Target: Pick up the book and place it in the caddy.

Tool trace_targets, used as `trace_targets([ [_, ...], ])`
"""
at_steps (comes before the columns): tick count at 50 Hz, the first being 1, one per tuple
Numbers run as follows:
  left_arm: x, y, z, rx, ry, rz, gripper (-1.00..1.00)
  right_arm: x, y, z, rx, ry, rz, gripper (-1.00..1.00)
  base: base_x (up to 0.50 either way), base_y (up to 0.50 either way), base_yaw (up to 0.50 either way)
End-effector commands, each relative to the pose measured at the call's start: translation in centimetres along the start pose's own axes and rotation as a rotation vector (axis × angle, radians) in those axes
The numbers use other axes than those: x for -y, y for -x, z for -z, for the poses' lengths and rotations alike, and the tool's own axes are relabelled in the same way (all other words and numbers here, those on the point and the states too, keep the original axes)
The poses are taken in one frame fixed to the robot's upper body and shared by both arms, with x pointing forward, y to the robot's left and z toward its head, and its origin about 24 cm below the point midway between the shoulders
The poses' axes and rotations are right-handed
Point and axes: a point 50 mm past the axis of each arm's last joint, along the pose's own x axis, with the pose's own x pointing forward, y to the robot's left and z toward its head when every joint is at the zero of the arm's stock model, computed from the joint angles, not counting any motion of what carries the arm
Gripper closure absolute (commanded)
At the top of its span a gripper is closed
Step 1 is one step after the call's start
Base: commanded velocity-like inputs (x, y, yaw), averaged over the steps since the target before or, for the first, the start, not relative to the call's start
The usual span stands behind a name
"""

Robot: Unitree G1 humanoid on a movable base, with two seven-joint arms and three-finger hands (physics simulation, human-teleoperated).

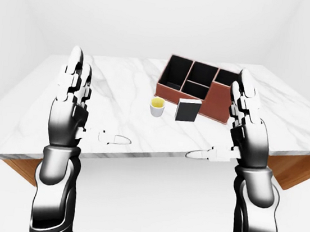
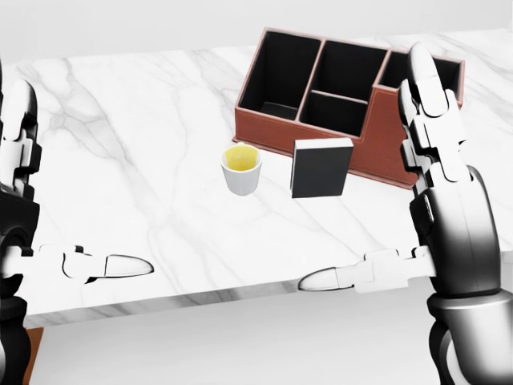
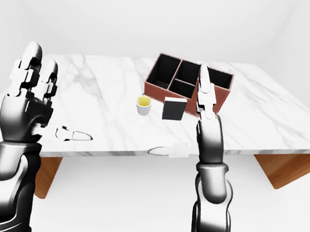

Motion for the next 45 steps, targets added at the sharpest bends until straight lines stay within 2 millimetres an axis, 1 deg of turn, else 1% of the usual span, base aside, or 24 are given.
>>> trace_targets([
  [1,0.1,0.4,-0.1,-0.005,-0.005,0.007,-1.0,-0.1,0.2,-0.7,0.028,0.007,-0.01,-1.0,0.25,-0.03,0.0],
  [8,0.1,0.4,0.6,-0.033,-0.009,0.004,-1.0,-0.3,0.2,-0.7,0.022,0.009,-0.016,-1.0,0.25,-0.03,0.0],
  [19,0.3,0.8,0.6,-0.041,-0.007,0.014,-1.0,-0.4,0.5,-0.6,0.013,0.021,-0.022,-1.0,0.25,-0.03,0.0],
  [21,0.4,0.9,1.1,-0.063,-0.008,0.018,-1.0,-0.4,0.6,-0.8,0.018,0.024,-0.024,-1.0,0.25,-0.03,0.0],
  [33,0.5,1.1,1.0,-0.065,-0.007,0.018,-1.0,-0.6,0.7,-0.9,0.017,0.026,-0.024,-1.0,0.25,-0.03,0.0],
  [45,0.5,1.4,1.0,-0.068,-0.005,0.016,-1.0,-0.5,0.9,-0.4,-0.008,0.025,-0.02,-1.0,0.25,-0.03,0.0],
])
